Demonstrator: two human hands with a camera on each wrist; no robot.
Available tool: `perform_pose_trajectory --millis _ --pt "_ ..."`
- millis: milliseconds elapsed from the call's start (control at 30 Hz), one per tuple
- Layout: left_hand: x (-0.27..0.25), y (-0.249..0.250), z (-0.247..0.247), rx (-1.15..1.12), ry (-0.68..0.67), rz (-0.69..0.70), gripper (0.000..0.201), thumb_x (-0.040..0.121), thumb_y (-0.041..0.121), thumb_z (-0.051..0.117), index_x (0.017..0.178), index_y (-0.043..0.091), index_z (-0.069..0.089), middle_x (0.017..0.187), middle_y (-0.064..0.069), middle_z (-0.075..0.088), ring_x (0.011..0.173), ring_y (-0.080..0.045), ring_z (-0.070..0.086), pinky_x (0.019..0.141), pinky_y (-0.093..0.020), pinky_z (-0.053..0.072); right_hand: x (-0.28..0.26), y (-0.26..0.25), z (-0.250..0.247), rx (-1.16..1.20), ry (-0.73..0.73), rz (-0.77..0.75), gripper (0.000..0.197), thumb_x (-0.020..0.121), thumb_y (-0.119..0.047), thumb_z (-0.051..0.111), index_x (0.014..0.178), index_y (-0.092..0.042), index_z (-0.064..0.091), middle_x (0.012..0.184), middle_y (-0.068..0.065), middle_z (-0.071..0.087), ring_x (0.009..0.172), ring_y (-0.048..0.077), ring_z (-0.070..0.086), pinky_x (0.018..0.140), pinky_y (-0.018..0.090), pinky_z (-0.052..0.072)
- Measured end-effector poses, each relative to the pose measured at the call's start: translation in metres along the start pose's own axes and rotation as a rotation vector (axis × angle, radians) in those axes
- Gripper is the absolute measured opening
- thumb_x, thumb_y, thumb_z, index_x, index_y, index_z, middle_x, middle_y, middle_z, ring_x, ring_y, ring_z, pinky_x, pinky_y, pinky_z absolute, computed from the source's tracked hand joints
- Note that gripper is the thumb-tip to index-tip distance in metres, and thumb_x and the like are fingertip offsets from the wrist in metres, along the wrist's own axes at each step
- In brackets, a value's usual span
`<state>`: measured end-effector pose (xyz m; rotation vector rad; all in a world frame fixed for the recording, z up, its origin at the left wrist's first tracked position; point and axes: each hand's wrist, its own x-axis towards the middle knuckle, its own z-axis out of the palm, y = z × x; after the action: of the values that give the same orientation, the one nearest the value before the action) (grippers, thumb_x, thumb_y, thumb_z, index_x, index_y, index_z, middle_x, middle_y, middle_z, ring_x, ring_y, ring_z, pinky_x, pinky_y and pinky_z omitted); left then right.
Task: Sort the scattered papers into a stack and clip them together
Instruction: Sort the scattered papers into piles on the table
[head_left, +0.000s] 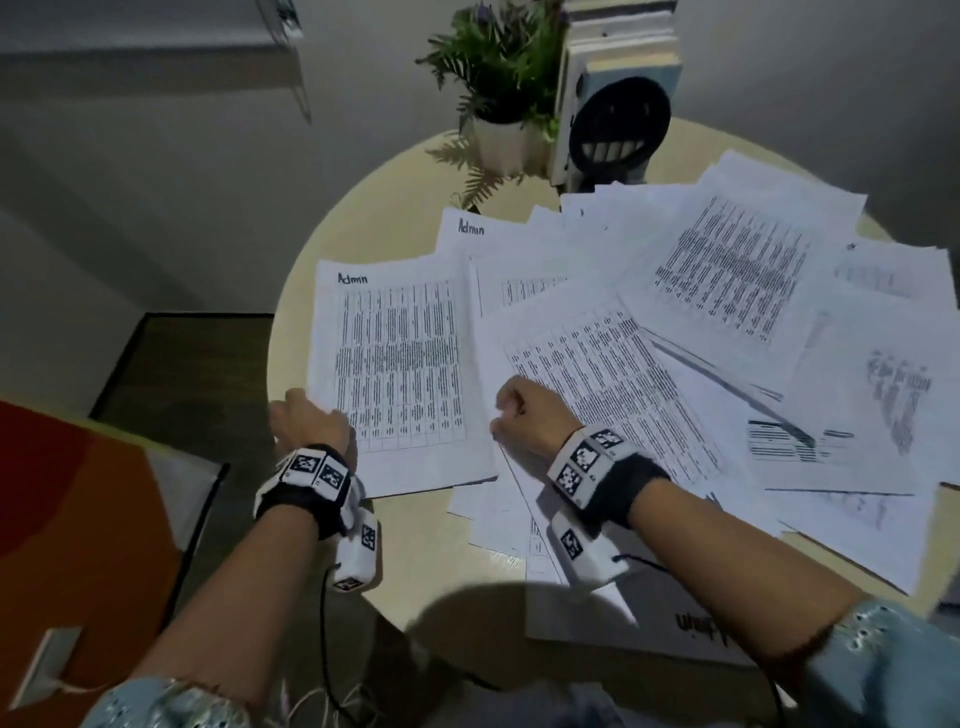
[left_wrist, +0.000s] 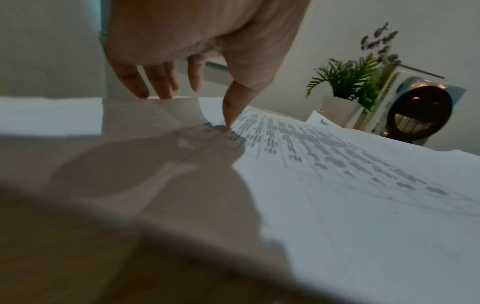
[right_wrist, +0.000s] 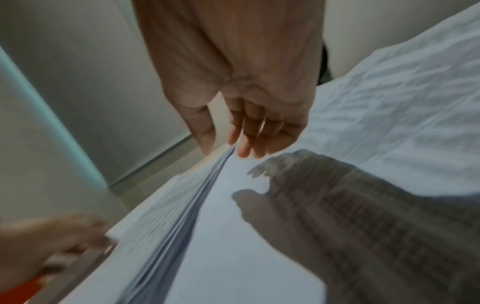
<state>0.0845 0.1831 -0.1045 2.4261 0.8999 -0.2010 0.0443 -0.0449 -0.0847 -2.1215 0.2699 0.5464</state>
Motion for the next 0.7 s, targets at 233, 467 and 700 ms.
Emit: perform_pose_trajectory --millis 233,467,700 --pt "-0.025 0.064 0.015 0.041 0.032 0.329 0.061 0.08 0.01 0.067 0.134 0.009 0.038 0.143 -0.016 0.024 0.132 -0.035 0.024 0.107 -0.047 0.025 -0.009 0.057 -0.099 -0.095 0.574 0.38 0.044 0.078 -0.012 0.063 0.12 -0.01 0.046 0.125 0.013 0.046 0.122 0.033 0.04 0.098 0.046 0.034" --pt "-0.104 0.153 0.055 0.206 -0.141 0.987 0.063 0.085 0.026 0.062 0.141 0.022 0.034 0.147 -0.013 0.023 0.135 -0.031 0.023 0.108 -0.045 0.024 -0.024 0.093 -0.117 -0.425 0.181 0.164 0.037 0.084 -0.002 0.045 0.056 -0.021 0.032 0.061 -0.003 0.039 0.077 0.02 0.046 0.062 0.027 0.033" --pt "-0.169 0.228 0.097 0.668 -0.289 1.292 0.015 0.09 0.017 0.052 0.103 0.021 0.058 0.12 -0.008 0.062 0.123 -0.023 0.049 0.115 -0.048 0.011 -0.032 0.086 -0.21 -0.7 0.328 -0.054 0.027 0.08 0.0 0.05 0.063 -0.021 0.047 0.069 -0.003 0.051 0.082 0.024 0.051 0.097 0.041 0.035"
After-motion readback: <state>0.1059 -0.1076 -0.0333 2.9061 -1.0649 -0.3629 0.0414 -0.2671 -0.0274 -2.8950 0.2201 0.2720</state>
